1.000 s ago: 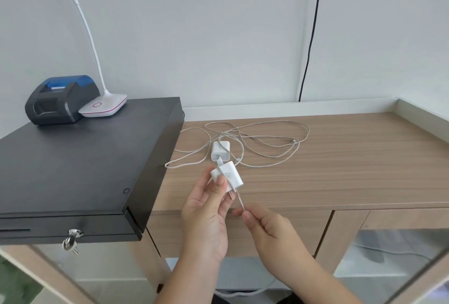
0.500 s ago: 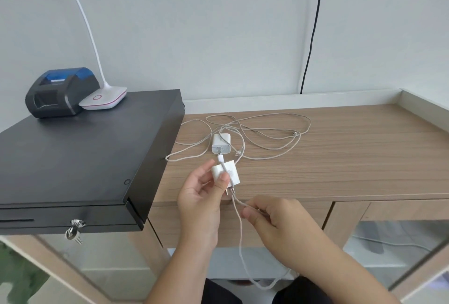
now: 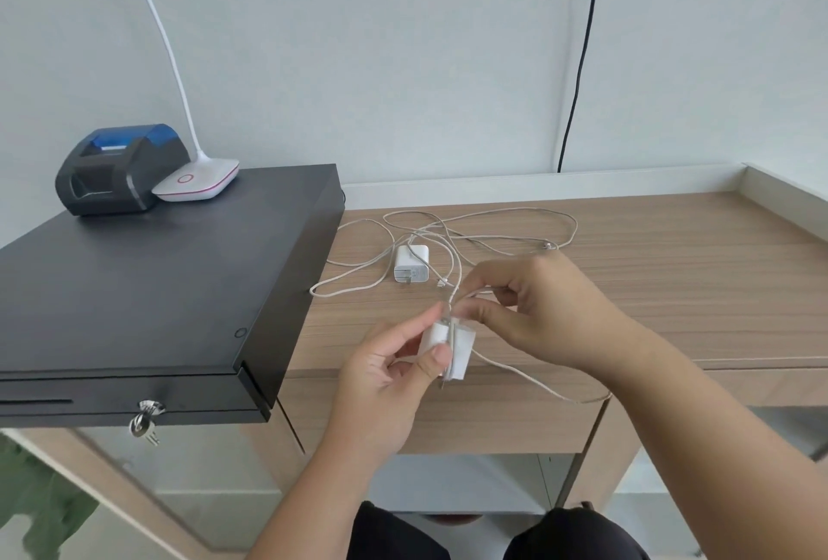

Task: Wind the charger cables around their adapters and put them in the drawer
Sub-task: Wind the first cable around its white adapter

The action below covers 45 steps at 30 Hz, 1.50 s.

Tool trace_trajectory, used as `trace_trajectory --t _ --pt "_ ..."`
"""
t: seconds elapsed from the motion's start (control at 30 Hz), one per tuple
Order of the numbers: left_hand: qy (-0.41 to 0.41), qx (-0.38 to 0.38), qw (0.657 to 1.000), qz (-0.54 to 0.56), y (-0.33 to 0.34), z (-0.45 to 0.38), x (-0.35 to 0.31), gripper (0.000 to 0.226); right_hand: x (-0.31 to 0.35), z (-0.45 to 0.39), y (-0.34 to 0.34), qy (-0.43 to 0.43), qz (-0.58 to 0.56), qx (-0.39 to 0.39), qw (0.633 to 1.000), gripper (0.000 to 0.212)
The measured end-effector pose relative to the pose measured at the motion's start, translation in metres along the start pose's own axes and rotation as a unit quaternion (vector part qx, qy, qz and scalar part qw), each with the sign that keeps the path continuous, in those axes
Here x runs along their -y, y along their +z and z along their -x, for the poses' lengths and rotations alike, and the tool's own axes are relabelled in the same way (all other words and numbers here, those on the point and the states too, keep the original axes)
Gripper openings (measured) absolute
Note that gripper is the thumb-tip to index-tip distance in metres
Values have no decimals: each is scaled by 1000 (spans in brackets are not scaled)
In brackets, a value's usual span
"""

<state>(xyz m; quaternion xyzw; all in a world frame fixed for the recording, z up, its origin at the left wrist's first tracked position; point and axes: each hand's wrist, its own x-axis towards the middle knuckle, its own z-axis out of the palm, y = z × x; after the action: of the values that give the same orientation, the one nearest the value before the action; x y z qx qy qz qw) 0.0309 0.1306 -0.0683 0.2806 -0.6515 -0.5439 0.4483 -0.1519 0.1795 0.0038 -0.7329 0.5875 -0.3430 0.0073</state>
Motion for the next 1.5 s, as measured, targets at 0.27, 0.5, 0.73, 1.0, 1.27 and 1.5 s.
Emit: trace_trajectory --t 0.27,0.5,0.73,1.0,1.27,1.5 --pt "-15 97 995 0 -19 2 -13 40 -18 -10 5 39 -200 99 974 21" --pt "-38 122 986 107 -15 4 -15 63 -25 10 25 109 -422 111 893 10" --pt "-48 78 977 193 -3 1 -12 66 -11 32 59 120 -384 -18 915 22" --pt "-57 -41 966 248 11 -7 -16 57 7 57 81 67 -86 -94 990 19" --pt "-56 -86 961 257 20 -7 -6 46 12 63 76 108 37 -62 991 30" --pt "-57 -112 960 249 20 -10 1 47 20 61 68 124 91 -20 988 23"
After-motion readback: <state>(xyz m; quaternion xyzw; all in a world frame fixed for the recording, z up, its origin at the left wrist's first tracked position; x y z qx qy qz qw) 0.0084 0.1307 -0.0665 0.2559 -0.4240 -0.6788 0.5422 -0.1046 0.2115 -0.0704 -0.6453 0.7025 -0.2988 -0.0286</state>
